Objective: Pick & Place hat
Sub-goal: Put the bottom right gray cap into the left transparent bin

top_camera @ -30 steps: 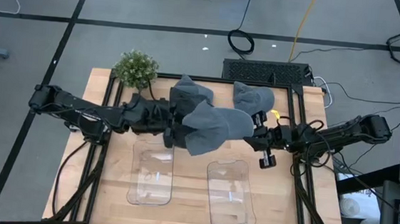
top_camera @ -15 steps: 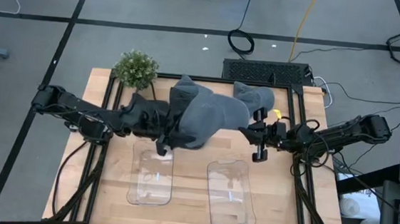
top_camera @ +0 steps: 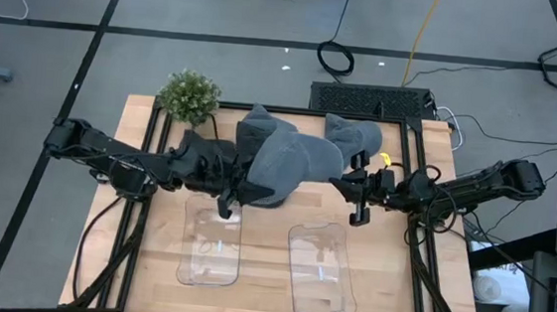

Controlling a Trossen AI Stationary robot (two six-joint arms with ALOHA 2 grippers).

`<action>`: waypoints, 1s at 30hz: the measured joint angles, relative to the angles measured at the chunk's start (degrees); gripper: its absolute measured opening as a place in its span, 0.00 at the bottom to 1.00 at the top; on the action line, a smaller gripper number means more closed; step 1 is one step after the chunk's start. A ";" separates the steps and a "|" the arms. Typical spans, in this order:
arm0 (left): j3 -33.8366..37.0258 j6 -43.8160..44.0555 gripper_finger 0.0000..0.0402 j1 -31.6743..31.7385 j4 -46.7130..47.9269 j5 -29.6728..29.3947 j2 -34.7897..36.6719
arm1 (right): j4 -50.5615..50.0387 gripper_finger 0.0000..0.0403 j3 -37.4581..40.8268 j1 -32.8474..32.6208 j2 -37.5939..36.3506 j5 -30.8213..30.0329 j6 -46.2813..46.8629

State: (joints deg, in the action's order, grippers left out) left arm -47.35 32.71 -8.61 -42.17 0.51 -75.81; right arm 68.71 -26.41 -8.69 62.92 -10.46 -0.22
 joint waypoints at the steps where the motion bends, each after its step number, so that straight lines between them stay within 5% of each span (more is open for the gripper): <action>1: 0.00 0.19 0.06 0.25 0.41 1.36 0.15 | -0.54 0.04 0.00 0.00 0.00 0.00 0.28; 5: -1.05 0.83 0.03 0.71 7.65 6.37 2.23 | -4.70 0.09 0.00 0.00 -0.01 -0.02 2.48; 12: -13.51 -0.15 0.01 -1.31 46.22 6.46 7.41 | -11.41 0.27 0.00 0.07 0.01 -0.25 5.49; 16: -23.83 -1.45 0.01 -4.12 67.28 -0.30 7.51 | -14.21 0.40 0.00 0.07 -0.01 -0.27 7.37; 19: -30.21 -1.41 0.01 -5.30 73.96 -2.83 6.76 | -17.40 0.48 -0.63 0.18 -0.02 -1.76 10.13; 24: -36.05 -3.61 0.01 -6.44 78.24 1.22 3.63 | -39.67 0.57 -10.22 1.22 1.70 -0.15 18.03; 27: -37.95 -6.01 0.01 -6.37 79.83 4.68 0.90 | -43.82 0.59 -14.44 1.99 4.66 8.18 20.39; 30: -39.01 -14.74 0.01 -6.32 80.01 14.24 -2.84 | -40.83 0.59 -16.02 3.66 7.65 19.29 22.15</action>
State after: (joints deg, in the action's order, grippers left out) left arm -86.36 17.97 -14.93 37.84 14.75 -78.65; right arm 27.88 -42.44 -5.03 70.57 8.83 21.93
